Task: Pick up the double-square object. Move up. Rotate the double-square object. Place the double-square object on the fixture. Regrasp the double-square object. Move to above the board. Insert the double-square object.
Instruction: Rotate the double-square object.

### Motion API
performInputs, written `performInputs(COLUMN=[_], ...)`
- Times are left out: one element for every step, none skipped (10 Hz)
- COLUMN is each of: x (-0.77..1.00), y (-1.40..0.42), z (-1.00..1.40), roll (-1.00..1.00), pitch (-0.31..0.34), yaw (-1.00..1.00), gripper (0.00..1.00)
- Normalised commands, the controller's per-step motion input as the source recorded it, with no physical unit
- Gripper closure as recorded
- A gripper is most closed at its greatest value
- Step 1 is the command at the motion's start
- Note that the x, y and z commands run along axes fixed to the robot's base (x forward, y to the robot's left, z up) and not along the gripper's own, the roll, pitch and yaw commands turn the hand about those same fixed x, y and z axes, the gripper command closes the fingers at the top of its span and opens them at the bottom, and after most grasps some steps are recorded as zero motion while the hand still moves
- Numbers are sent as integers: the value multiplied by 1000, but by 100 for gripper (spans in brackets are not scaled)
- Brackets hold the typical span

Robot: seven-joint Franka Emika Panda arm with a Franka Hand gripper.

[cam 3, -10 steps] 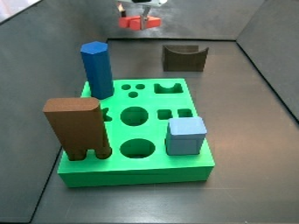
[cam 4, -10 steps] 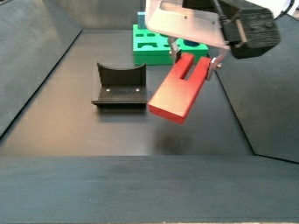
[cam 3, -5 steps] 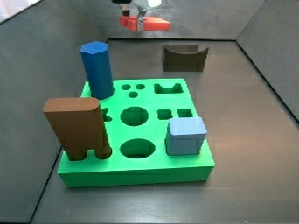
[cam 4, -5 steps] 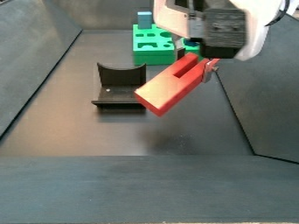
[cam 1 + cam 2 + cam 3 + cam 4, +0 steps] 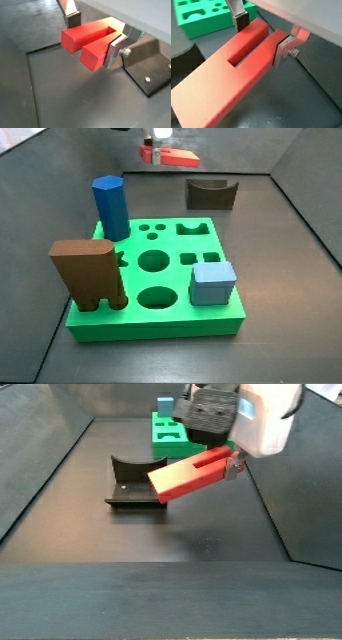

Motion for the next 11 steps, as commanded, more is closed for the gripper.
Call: performInputs(x=[27,27,27,27,26,26,26,26,26,25,25], y=[17,17,17,17,17,17,17,17,17,17,17], z=[-22,-22,-23,-23,-23,-23,-23,-23,-23,-23,-23], roll=[-5,-5,-5,-5,-6,-6,-6,-7,-7,-7,-8], pitch=[-4,-4,-5,-5,-5,-5,-5,-6,-6,-6,-6], yaw=[-1000,-1000,-1000,-1000,-1000,-1000,-1000,-1000,-1000,-1000,-1000], gripper=[100,100,100,100,100,100,100,100,100,100,100])
